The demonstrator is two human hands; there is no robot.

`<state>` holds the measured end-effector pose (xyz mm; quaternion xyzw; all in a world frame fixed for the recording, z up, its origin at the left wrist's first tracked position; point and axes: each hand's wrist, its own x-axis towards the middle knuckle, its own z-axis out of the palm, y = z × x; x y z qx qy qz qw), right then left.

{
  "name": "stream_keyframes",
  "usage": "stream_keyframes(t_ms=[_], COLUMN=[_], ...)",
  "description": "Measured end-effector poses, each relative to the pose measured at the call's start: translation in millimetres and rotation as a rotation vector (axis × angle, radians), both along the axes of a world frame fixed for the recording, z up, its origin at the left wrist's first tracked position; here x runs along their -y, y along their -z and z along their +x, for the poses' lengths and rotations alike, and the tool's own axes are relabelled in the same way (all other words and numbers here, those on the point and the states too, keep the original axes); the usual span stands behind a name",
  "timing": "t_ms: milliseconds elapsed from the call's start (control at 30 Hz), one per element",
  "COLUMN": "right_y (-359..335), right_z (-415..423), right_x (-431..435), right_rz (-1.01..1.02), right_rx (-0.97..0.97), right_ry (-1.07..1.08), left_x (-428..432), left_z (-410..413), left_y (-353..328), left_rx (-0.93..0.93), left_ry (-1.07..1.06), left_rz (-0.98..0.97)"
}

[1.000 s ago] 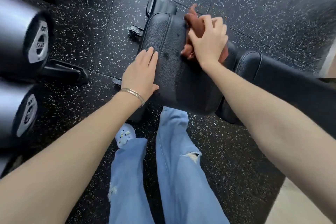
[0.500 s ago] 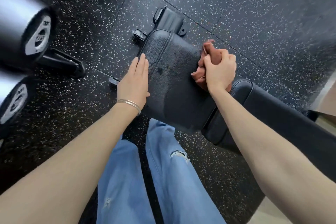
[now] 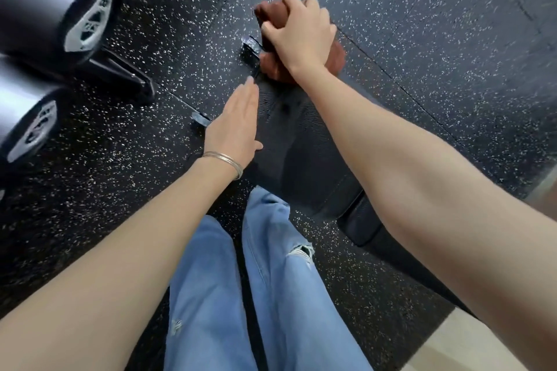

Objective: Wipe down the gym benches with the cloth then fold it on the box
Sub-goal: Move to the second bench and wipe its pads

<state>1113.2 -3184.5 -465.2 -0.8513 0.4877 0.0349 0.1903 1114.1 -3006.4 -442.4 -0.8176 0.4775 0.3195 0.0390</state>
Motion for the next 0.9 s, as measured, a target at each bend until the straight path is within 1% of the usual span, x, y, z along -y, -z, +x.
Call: stream_keyframes(t_ms=[67, 100, 133, 233, 267, 333, 400, 433, 500, 567, 667, 733, 800, 833, 900], right_y=[-2, -2, -3, -7, -8, -12, -14, -14, -13, -9, -5, 0, 0, 1, -2], right_z=[-21, -34, -48, -93, -109, -136, -142, -135, -111, -80, -40, -26, -26, -30, -43], right_x=[-8, -18, -32, -85, -104, -135, -137, -129, -107, -73, -32, -29, -55, -76, -128], right_rz=[-0.047, -0.077, -0.093, -0.057, -0.047, -0.018, 0.027, 0.024, -0.041, -0.096, -0.115, -0.126, -0.181, -0.198, -0.17], right_rx=[0.011, 0.01, 0.017, 0.079, 0.081, 0.064, 0.058, 0.056, 0.035, -0.016, -0.02, -0.02, -0.049, -0.049, -0.027], right_ry=[-0.072, -0.129, -0.167, -0.173, -0.214, -0.362, -0.428, -0.404, -0.281, -0.084, 0.225, 0.351, 0.357, 0.301, 0.13], left_x=[-10, -17, -24, -38, -41, -47, -52, -54, -56, -58, -59, -61, -64, -67, -73], left_z=[4, 7, 10, 20, 24, 30, 35, 37, 41, 44, 49, 53, 56, 59, 67], left_y=[-1, 0, -1, -1, -1, 0, 1, 1, 1, 2, 5, 7, 8, 8, 9], left_rx=[-0.087, -0.116, -0.13, -0.142, -0.145, -0.162, -0.176, -0.187, -0.218, -0.231, -0.244, -0.21, -0.126, -0.077, -0.008], left_ry=[-0.126, -0.149, -0.148, -0.098, -0.086, -0.062, -0.023, -0.003, 0.03, 0.057, 0.106, 0.171, 0.254, 0.286, 0.296], left_rz=[0.027, 0.031, 0.04, 0.05, 0.054, 0.078, 0.082, 0.078, 0.069, 0.057, 0.053, 0.056, 0.054, 0.049, 0.04])
